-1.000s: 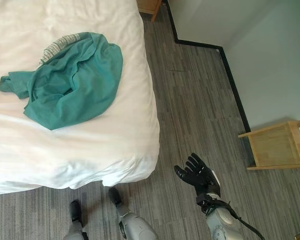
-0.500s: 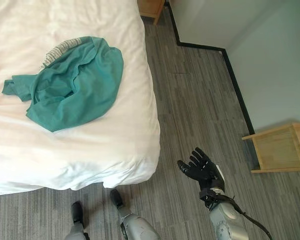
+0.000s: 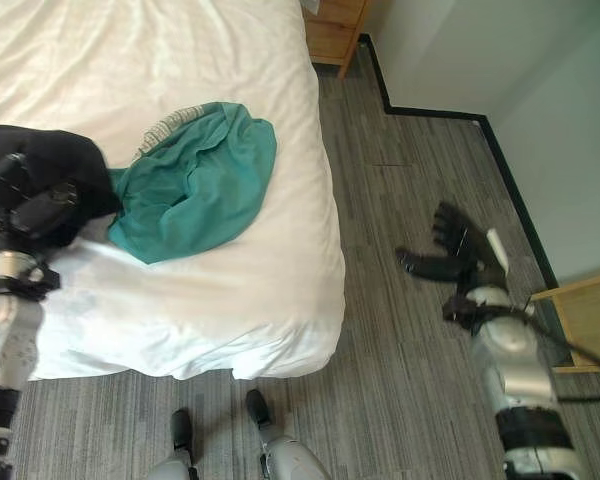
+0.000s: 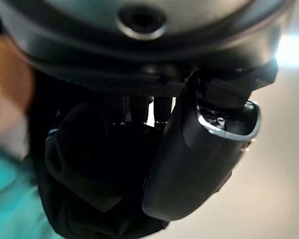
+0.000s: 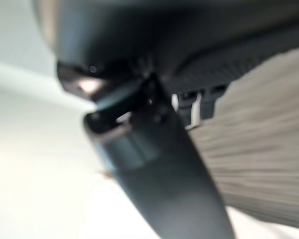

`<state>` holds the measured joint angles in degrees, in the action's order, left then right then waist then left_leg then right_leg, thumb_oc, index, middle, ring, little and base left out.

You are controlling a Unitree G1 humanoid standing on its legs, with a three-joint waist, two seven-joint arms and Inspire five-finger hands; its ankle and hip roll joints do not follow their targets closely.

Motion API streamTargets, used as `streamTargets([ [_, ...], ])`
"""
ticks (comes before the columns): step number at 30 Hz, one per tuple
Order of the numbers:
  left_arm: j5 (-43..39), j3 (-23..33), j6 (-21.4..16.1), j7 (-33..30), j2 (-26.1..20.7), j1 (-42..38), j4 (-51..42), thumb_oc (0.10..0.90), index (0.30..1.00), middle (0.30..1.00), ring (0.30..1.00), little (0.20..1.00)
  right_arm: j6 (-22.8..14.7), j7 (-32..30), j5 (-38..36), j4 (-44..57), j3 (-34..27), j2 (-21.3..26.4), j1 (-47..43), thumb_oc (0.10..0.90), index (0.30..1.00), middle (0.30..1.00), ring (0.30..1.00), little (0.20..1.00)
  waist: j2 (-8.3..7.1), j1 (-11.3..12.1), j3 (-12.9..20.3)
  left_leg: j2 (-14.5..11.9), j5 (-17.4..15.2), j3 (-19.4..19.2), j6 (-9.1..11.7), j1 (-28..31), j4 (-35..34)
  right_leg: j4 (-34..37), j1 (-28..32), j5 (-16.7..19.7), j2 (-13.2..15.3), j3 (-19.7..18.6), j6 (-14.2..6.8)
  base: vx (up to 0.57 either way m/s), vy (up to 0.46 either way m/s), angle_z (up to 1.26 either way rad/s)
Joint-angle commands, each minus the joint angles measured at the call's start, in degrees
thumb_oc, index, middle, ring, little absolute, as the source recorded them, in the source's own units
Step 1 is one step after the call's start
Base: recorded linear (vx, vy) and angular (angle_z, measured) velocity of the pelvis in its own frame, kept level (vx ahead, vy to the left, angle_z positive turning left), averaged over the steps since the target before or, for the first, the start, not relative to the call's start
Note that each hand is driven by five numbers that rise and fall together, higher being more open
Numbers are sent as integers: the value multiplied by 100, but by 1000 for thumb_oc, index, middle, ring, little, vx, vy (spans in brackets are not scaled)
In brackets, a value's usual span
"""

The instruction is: Pick up bed clothes into laundry basket.

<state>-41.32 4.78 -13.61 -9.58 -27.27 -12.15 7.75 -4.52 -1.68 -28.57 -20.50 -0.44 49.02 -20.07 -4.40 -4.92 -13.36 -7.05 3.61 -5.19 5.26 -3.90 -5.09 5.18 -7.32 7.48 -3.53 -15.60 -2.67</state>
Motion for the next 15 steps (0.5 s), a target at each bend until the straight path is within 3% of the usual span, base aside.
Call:
streamTargets([
  [1,-112,62,-779,114,-228,189,-618,400,300,300,300,300,-655,-222,194,-355,273,575,-1039,800,900,900,900,900,-14,358,890,148,-297,627,-34,32,9,-89,438,-1049,291,317,-331,-1,-101,27],
  [8,53,356,-875,115,51,972,-1458,400,300,300,300,300,-537,-188,662,-544,1472,796,-2691,800,900,900,900,900,13,775,947,209,-200,959,-11,23,20,-62,643,-1097,308,537,-224,-4,-85,33],
  [13,341,619,-963,77,150,1466,-1902,400,300,300,300,300,-389,-199,1751,-1522,2638,883,-3836,800,900,900,900,900,-15,1135,1006,257,-165,1179,0,44,32,-40,804,-1150,330,714,-185,13,-84,25],
  [15,339,634,-975,76,157,1509,-1928,400,300,300,300,300,-374,-209,1903,-1768,2887,792,-4066,800,900,900,900,900,9,1165,1001,269,-153,1227,4,38,36,-43,820,-1157,333,746,-178,0,-52,37],
])
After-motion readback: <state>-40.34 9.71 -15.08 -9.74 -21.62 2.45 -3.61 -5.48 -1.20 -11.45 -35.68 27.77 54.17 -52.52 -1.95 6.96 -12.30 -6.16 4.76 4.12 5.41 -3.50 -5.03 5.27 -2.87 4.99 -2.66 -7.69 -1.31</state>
